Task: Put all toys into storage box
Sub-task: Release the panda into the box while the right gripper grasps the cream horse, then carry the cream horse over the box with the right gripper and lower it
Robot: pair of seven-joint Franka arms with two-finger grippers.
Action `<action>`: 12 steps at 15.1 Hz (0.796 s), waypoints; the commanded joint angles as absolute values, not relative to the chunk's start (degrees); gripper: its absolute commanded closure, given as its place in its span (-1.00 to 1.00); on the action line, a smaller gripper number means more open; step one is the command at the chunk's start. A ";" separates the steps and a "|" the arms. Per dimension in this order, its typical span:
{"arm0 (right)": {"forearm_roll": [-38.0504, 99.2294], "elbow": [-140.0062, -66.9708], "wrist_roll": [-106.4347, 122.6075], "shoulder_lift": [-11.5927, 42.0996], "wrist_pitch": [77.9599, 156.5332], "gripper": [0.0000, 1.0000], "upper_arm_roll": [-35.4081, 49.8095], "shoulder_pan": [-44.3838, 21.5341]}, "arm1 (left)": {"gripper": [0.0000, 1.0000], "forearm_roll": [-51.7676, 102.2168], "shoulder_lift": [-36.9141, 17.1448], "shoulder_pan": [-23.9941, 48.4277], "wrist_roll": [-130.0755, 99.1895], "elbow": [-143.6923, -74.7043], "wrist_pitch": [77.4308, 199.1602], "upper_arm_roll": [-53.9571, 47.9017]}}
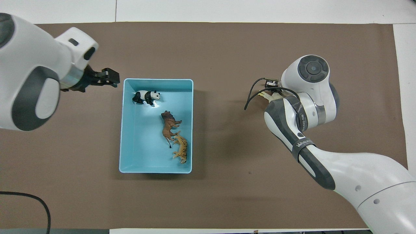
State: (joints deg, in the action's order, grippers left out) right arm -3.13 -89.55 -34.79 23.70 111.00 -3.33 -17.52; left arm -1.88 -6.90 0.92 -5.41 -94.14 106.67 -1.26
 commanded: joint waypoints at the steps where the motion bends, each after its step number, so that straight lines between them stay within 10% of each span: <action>1: 0.52 -75.36 -38.73 24.34 99.25 1.00 0.17 -19.84 | -1.00 -3.43 -2.39 -1.67 -3.96 -92.99 99.61 -1.85; 11: 1.50 -72.48 -54.49 32.61 124.95 1.00 0.09 -42.27 | -1.00 -2.64 5.71 -1.58 -0.79 -99.67 91.32 -1.94; 12: 1.49 -73.73 -57.54 32.87 127.16 -0.61 0.09 -43.67 | -1.00 -1.51 5.54 -1.67 -0.88 -99.49 91.41 -1.85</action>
State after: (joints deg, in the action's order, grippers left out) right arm 2.62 -71.63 -54.73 32.27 122.97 0.27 -42.81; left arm -2.12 4.59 -1.73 -2.07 -98.65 90.31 -2.36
